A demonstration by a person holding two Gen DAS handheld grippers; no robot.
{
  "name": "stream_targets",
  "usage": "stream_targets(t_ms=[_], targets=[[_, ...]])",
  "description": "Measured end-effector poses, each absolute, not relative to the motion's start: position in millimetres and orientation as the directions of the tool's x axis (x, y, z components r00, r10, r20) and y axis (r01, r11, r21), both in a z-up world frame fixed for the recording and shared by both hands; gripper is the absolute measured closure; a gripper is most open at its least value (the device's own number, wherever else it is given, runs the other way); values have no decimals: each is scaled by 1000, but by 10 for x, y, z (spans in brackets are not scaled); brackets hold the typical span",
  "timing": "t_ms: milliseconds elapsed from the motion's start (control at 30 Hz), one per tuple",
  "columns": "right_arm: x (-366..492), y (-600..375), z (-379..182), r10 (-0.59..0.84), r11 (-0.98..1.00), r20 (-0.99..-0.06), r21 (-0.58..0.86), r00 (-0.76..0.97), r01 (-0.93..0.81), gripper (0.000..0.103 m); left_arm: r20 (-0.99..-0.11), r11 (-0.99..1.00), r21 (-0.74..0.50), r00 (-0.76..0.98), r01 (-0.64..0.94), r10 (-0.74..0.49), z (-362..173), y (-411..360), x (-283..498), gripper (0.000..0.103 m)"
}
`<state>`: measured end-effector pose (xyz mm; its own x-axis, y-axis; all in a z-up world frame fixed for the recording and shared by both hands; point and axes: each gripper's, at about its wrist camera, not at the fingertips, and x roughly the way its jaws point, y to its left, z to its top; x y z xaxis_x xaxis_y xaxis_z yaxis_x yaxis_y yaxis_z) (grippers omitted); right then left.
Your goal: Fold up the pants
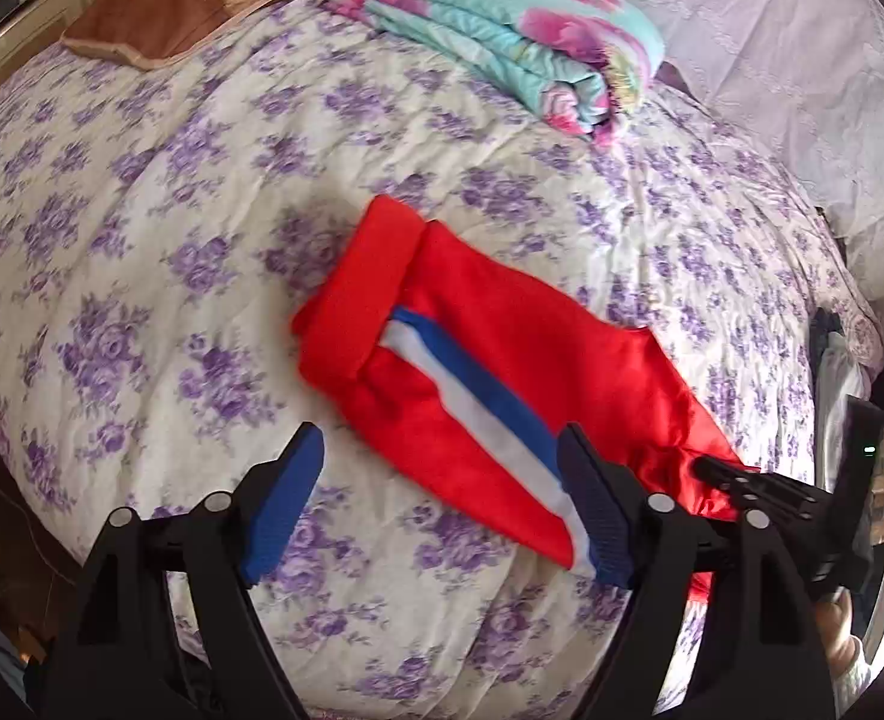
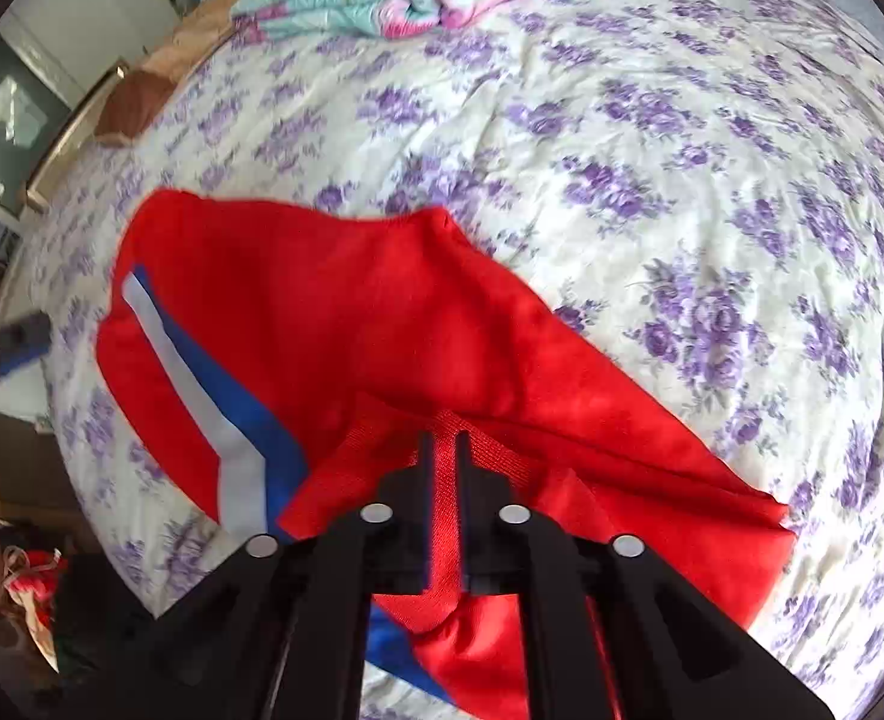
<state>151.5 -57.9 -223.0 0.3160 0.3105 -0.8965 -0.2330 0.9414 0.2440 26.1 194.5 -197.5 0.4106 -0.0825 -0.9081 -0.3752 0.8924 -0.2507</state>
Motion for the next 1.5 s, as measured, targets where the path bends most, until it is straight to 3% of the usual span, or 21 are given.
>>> stream_targets(t_ms=[67,300,567,600,700,933,967,1033,1100,1300,1500], targets=[[1390,-730,-2015,338,937,-868,274,363,-218,47,-917,863,-268,387,-427,-93,-2091,2087,197,23],[1013,-988,-1798,327,942,-873,268,361,-203,45,-899,719,-427,345,-548,-271,-2650,2421,260,23],[779,-1164,-1813,357,934,-866,330,350,-137,45,-912,749,-396,324,-532,-253,-2852,2339,713,22],[767,-1171,-1810,355,935,-866,329,352,-133,45,-910,754,-398,331,-523,-251,-2853,2330,774,26],[754,-1174,-1819,350,937,-871,325,346,-128,45,-892,757,-429,364,-493,-268,-2733,2311,879,65],[826,-918,-1826,449,891,-824,383,345,-245,45,-849,875,-393,477,-283,-227,-2106,1866,768,67],[864,-817,-1844,471,877,-814,391,339,-280,46,-843,885,-389,486,-257,-230,-2036,1801,745,67],[969,-561,-1927,532,834,-793,428,298,-350,56,-828,890,-399,503,-219,-248,-1922,1685,721,67],[1090,-281,-2082,546,813,-800,432,251,-391,78,-816,892,-409,516,-194,-262,-1855,1636,675,67],[1352,290,-2799,475,824,-874,403,100,-398,86,-833,902,-387,493,-192,-252,-1917,1585,667,67],[1588,223,-2551,466,851,-865,381,184,-362,90,-839,902,-386,480,-193,-256,-1992,1594,644,67]])
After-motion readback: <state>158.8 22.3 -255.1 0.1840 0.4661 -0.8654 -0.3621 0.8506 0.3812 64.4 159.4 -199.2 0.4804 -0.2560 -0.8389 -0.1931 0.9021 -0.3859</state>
